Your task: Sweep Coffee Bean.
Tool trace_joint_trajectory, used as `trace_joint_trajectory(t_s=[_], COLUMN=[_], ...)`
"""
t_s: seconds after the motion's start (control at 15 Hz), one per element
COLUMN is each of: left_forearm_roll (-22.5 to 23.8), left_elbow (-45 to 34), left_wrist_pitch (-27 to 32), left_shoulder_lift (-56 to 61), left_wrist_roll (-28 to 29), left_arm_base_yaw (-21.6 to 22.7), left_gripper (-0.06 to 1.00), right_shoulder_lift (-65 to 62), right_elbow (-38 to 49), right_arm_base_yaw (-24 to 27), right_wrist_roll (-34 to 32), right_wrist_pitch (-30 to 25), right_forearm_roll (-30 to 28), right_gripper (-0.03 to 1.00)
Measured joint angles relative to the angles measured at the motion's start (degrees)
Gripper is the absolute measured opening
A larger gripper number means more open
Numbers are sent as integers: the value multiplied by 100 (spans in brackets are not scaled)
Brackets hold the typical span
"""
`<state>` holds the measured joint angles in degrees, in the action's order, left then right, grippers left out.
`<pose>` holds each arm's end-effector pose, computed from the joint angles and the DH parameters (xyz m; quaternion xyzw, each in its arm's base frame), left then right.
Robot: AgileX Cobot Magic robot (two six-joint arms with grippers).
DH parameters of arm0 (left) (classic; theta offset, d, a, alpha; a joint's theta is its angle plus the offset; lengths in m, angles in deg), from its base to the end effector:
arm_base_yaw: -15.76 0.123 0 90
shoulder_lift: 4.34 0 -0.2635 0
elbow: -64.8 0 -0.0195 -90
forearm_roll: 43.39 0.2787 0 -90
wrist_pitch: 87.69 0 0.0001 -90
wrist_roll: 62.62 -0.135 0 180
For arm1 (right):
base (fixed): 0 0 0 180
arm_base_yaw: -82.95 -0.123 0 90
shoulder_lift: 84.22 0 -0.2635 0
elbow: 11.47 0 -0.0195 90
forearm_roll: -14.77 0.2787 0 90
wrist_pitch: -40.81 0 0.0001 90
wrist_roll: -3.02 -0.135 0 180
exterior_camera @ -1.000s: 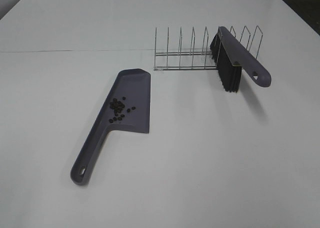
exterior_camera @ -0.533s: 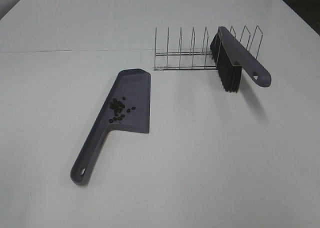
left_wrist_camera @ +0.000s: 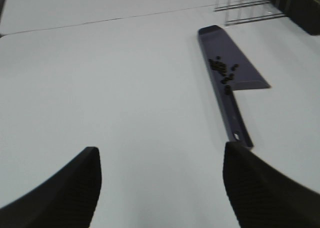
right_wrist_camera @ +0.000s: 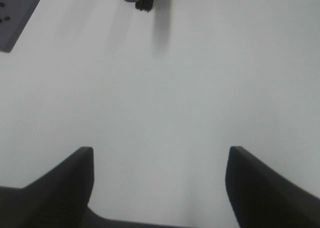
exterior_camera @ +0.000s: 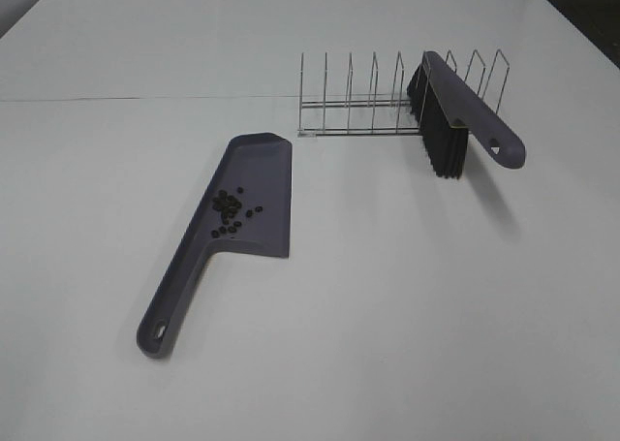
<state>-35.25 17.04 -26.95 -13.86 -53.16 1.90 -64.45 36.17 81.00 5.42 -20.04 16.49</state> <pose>0.0841 -0.0036 0.2711 0.0307 0.8545 -0.0343 0.5173 0.1076 0.0072 0.2536 -0.0333 0.8991 0.0133 0.4363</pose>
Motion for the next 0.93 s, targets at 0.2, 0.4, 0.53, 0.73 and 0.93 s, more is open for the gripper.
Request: trace_joint_trajectory(t_s=[0.2, 0.4, 0.53, 0.73, 0.93], left_forearm_roll=[6, 6, 6, 17, 17], left_elbow=[0, 0, 0, 0, 0], left_wrist_pitch=[0, 0, -6, -6, -6], left_shoulder_lift=[40, 46, 115, 126, 126], left_wrist_roll=[0, 0, 0, -6, -6], left_arm_base_yaw=[928, 963, 963, 963, 963], left_gripper=[65, 65, 65, 65, 65], right_shoulder_lift=[-802, -1157, -1157, -1157, -1157], right_elbow=[0, 0, 6, 6, 6], right_arm_base_yaw=[74, 74, 74, 74, 74], right_wrist_roll=[0, 0, 0, 0, 0], right_wrist_pitch=[0, 0, 0, 0, 0], right_forearm_roll=[52, 63, 69, 86, 86], right_gripper=[65, 65, 65, 65, 65])
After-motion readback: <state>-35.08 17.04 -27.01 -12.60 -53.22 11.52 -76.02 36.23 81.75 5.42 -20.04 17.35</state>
